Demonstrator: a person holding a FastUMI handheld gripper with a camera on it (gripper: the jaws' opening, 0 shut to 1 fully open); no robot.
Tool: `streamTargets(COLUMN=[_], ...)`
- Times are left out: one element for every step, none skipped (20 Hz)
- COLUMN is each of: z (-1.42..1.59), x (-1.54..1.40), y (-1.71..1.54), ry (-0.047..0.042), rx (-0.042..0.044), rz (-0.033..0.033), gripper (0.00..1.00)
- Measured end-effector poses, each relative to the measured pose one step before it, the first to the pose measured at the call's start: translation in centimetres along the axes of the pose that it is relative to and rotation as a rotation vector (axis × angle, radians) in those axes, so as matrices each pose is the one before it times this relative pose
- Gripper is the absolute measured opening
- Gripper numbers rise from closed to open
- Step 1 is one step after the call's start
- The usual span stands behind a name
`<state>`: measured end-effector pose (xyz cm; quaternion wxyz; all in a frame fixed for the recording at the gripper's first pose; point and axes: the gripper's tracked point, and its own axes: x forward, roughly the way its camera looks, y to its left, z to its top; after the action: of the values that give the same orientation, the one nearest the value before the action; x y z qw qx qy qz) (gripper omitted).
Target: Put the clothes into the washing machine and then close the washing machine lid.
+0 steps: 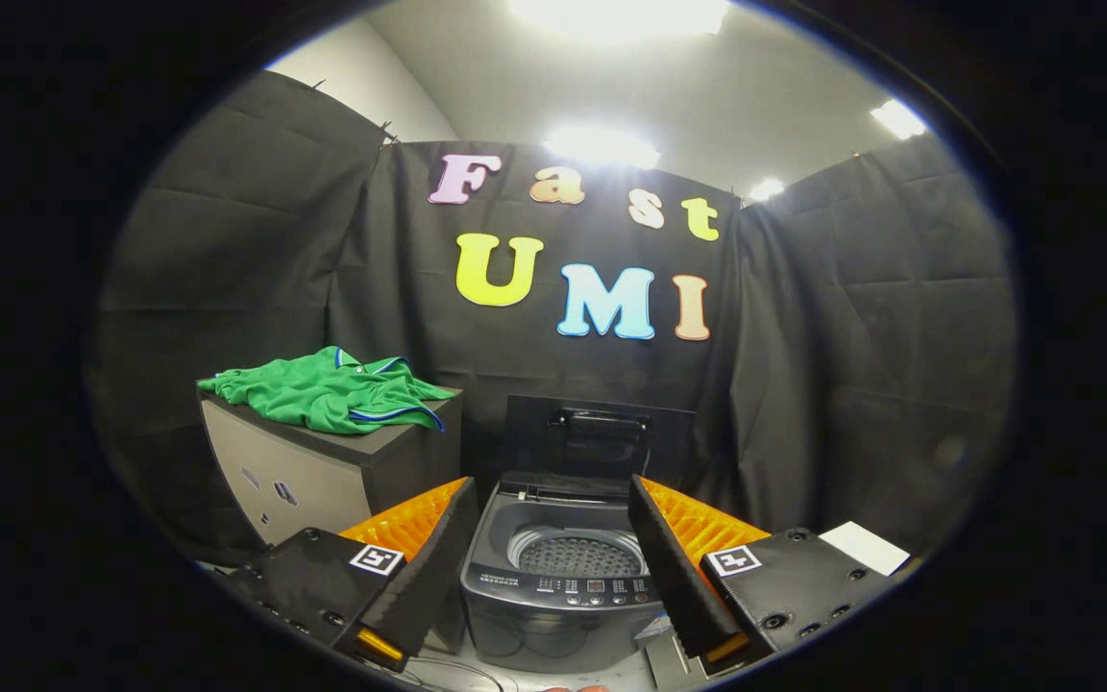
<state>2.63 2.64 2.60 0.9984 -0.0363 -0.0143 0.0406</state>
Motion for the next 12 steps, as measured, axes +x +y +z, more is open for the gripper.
streamTargets(z=[0.119,0.284,0.283,0.452,0.432,0.665,0.726,0.781,0.734,0.867,0.713,0.940], x=[0.170,0.215,0.225,0.310,0.282,0.313,0.462,0.384,0.531,0.640,0.716,0.713], y=[0.159,0.195,0.056,0.216,0.261,0.217,0.244,0.524,0.714,0.665,0.329,0.331], ry=[0.00031,-0.00187,-0.00252,-0.00219,-0.00379,-0.00719,-0.00767,-0.00760,-0.00470,-0.00447,-0.00574,-0.00974], rx=[-0.00141,-0.00096,-0.00161,-0.00010,0.00331,0.00395,0.00381,0.00377,0.00161,-0.00790,-0.01744,-0.01858], rz=[0.00893,0.00821,0.00660,0.01010,0.01315,0.01052,0.01070,0.02146,0.02854,0.02595,0.01587,0.01131], gripper=[0.98,0.98,0.98,0.98,0.98,0.98,0.98,0.98,0.98,0.98,0.98,0.98])
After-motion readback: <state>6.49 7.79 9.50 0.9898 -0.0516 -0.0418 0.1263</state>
